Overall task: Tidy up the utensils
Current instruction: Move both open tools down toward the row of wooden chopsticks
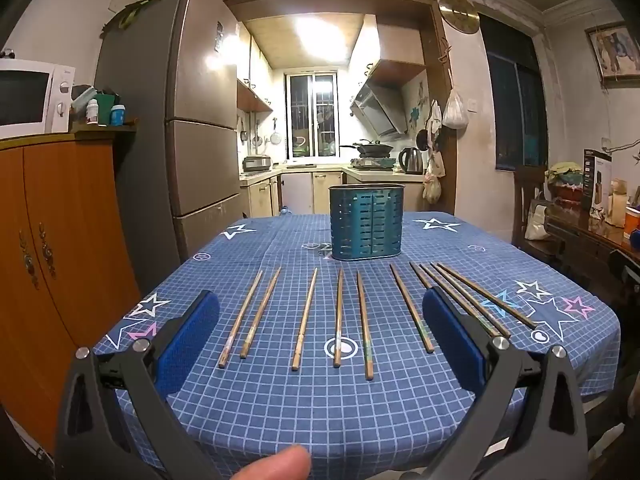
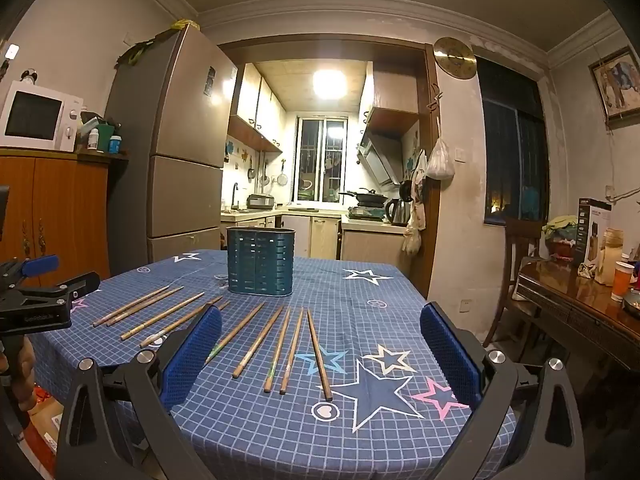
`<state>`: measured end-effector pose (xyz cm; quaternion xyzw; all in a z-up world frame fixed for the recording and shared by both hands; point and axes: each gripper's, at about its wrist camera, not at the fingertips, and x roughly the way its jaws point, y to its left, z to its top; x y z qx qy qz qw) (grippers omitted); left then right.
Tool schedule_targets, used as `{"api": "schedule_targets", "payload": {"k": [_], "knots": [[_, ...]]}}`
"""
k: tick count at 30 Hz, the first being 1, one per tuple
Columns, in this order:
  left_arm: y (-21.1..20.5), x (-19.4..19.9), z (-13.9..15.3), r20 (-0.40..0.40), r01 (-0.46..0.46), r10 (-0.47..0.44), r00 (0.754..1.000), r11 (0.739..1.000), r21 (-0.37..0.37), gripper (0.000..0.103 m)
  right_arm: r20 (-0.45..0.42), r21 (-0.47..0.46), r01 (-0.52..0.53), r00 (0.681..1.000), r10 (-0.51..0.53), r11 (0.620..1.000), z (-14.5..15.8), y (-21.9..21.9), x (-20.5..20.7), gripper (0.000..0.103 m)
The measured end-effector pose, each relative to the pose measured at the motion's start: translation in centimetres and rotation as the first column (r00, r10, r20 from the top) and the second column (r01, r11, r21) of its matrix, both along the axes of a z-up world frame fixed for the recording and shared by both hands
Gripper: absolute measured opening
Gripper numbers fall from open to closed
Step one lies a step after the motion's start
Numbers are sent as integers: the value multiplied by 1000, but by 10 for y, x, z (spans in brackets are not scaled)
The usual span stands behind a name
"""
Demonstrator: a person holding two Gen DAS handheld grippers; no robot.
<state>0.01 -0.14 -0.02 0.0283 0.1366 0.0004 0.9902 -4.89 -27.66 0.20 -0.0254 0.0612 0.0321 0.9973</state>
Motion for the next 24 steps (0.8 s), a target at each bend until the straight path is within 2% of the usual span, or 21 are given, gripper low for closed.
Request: {"api": "schedule_targets", "payload": {"k": [24], "knots": [[-9, 6, -4, -3, 28, -28, 1000, 999, -15, 98, 0, 0, -13, 1000, 13, 1000, -1, 6, 3, 100]]}}
